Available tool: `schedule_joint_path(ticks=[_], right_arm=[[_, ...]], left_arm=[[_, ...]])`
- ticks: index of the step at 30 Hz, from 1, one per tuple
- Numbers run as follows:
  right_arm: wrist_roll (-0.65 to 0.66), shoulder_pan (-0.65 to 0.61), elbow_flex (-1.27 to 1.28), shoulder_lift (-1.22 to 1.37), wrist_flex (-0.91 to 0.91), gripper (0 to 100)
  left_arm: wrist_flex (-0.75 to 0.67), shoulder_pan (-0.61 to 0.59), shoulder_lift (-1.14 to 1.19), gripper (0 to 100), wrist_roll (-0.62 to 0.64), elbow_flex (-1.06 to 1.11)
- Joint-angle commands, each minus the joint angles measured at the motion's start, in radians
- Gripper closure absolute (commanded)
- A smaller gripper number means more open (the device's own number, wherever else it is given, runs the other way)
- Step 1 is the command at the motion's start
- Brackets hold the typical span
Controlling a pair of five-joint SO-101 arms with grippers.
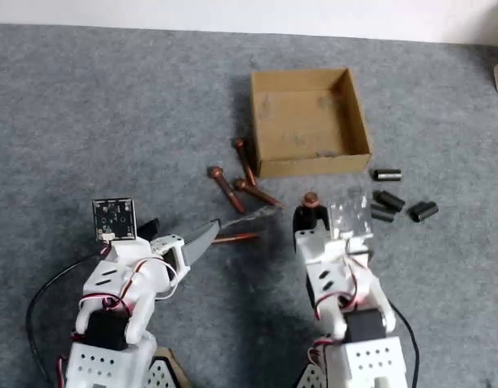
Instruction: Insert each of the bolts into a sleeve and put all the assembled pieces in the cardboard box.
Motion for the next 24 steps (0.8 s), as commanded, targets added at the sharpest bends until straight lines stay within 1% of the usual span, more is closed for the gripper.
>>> schedule_joint_path(ticks=[1, 8, 13, 19, 24], right_arm=[[-0.012, -0.015, -0.223, 0.274, -0.07, 99.4], [-0.012, -0.015, -0.622, 0.763, -0.094, 99.4], [-0.012, -0.015, -0.915, 1.059, -0.094, 99.4], [-0.014, -0.016, -1.21, 1.369, -0.094, 99.4], [-0.014, -0.041, -1.422, 1.575, -0.093, 99.4]], left_arm=[[0.003, -0.01, -0.001, 60, 0.006, 0.019], [0.005, -0.056, 0.001, 60, 0.006, 0.019], [0.005, -0.058, 0.001, 60, 0.006, 0.019], [0.005, -0.054, 0.001, 60, 0.006, 0.019], [0.005, -0.054, 0.001, 60, 0.006, 0.019]])
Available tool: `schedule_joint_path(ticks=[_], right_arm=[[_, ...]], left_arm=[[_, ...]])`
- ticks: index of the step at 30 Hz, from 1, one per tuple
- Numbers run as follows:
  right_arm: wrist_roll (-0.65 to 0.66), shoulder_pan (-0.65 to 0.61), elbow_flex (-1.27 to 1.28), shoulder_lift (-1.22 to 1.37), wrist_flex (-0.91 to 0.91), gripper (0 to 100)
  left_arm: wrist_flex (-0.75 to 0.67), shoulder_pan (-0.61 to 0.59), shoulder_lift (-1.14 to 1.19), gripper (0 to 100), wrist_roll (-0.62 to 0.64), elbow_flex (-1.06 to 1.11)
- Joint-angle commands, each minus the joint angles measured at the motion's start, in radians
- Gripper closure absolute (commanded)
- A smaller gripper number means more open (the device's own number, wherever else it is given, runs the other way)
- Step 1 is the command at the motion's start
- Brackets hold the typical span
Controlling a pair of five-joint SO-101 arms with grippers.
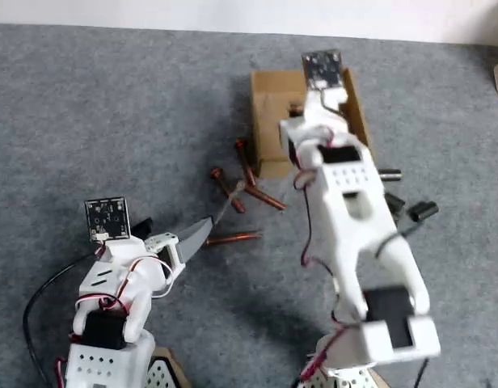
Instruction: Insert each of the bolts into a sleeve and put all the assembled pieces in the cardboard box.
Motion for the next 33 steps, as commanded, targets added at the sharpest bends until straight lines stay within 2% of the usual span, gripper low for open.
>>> schedule_joint_path(ticks=[1, 8, 14, 19, 23, 28, 33], right_arm=[[-0.008, -0.041, -0.2, 0.093, -0.025, 99.4], [-0.002, -0.11, -0.328, 0.3, 0.018, 98.8], [-0.005, -0.12, -0.369, 0.354, 0.143, 77.2], [-0.038, -0.081, -0.529, 0.321, 0.291, 80.4], [-0.167, -0.007, -0.656, 0.277, 0.41, 82.0], [-0.298, 0.154, -0.762, 0.26, 0.595, 82.0], [-0.361, 0.318, -0.771, 0.26, 0.627, 82.0]], left_arm=[[0.005, -0.007, 0.001, 60, 0.006, 0.019], [0.005, -0.007, 0.001, 60, 0.006, 0.019], [0.005, -0.005, 0.001, 60, 0.006, 0.019], [0.005, -0.005, 0.001, 60, 0.006, 0.019], [0.005, -0.005, 0.001, 60, 0.006, 0.019], [0.005, -0.005, 0.001, 60, 0.006, 0.019], [0.005, -0.005, 0.001, 60, 0.006, 0.019]])
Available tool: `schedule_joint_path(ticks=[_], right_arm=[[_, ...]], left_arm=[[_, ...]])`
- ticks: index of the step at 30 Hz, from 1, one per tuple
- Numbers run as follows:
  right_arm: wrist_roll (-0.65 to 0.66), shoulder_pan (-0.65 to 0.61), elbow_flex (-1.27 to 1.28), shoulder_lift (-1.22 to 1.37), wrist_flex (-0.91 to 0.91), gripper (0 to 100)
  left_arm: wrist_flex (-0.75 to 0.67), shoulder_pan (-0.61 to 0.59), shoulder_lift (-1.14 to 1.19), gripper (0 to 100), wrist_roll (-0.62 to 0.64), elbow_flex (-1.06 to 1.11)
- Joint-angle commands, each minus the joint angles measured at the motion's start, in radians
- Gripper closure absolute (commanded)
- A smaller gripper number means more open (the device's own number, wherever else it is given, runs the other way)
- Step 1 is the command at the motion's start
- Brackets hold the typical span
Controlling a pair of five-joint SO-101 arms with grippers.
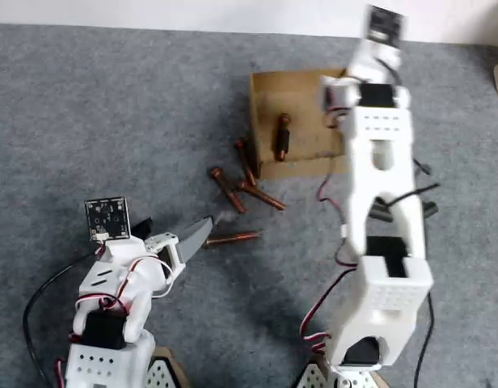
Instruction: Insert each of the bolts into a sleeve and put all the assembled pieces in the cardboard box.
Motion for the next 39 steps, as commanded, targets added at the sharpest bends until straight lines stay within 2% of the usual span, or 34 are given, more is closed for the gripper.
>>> schedule_joint_path(ticks=[1, 13, 20, 32, 39], right_arm=[[-0.051, 0.117, -0.054, -0.073, 0.019, 82.0], [-0.192, 0.363, -0.019, -0.036, 0.323, 82.0], [-0.201, 0.444, 0.021, 0.096, 0.323, 82.0], [-0.201, 0.481, 0.015, 0.369, 0.317, 82.0], [-0.199, 0.499, 0.015, 0.392, 0.197, 82.0]], left_arm=[[0.005, -0.005, 0.001, 60, 0.008, 0.019], [0.023, -0.004, -0.001, 60, 0.008, 0.019], [0.025, -0.004, -0.001, 60, 0.008, 0.019], [0.025, -0.004, -0.001, 60, 0.008, 0.019], [0.025, -0.004, -0.001, 60, 0.008, 0.019]])
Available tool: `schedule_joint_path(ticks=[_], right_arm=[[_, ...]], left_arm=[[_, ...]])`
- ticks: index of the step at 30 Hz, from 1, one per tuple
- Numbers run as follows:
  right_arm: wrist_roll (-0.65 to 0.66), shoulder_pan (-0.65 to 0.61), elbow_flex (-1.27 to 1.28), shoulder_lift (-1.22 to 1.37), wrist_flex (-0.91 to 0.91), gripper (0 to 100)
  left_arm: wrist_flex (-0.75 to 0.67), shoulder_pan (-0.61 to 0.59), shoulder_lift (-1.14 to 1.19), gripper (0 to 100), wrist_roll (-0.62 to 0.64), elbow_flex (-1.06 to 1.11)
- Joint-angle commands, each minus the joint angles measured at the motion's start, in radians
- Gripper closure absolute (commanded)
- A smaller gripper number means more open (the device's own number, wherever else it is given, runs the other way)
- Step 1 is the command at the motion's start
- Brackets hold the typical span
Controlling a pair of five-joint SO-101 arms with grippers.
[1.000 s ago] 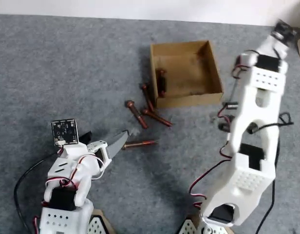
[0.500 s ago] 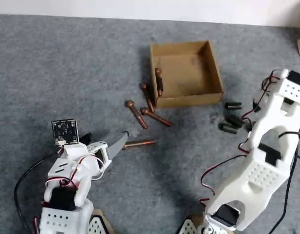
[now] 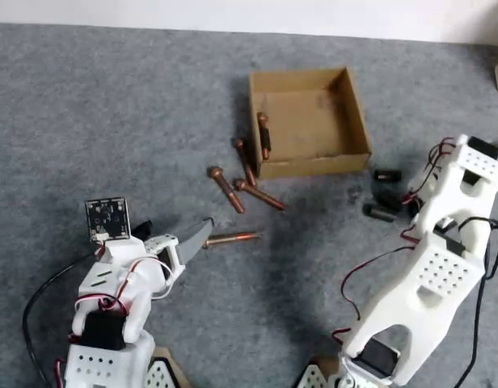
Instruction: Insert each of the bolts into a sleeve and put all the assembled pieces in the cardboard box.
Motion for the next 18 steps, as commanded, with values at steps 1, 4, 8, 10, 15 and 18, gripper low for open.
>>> schedule_joint_path(ticks=[1, 4, 8, 10, 15, 18], right_arm=[[-0.002, 0.025, -0.007, 0.004, -0.059, 82.0], [0.0, 0.018, -0.036, 0.002, -0.05, 82.0], [0.0, 0.016, -0.114, 0.004, -0.013, 82.0], [0.002, 0.015, -0.162, 0.007, 0.001, 82.0], [0.002, 0.015, -0.231, 0.013, -0.002, 82.0], [0.0, 0.013, -0.229, 0.013, -0.004, 82.0]], left_arm=[[0.005, -0.004, -0.001, 60, 0.008, 0.019], [0.005, -0.004, -0.001, 60, 0.008, 0.019], [0.005, -0.004, -0.001, 60, 0.008, 0.019], [0.005, -0.004, -0.001, 60, 0.008, 0.019], [0.005, -0.004, -0.001, 60, 0.008, 0.019], [0.005, -0.004, -0.002, 60, 0.008, 0.019]])
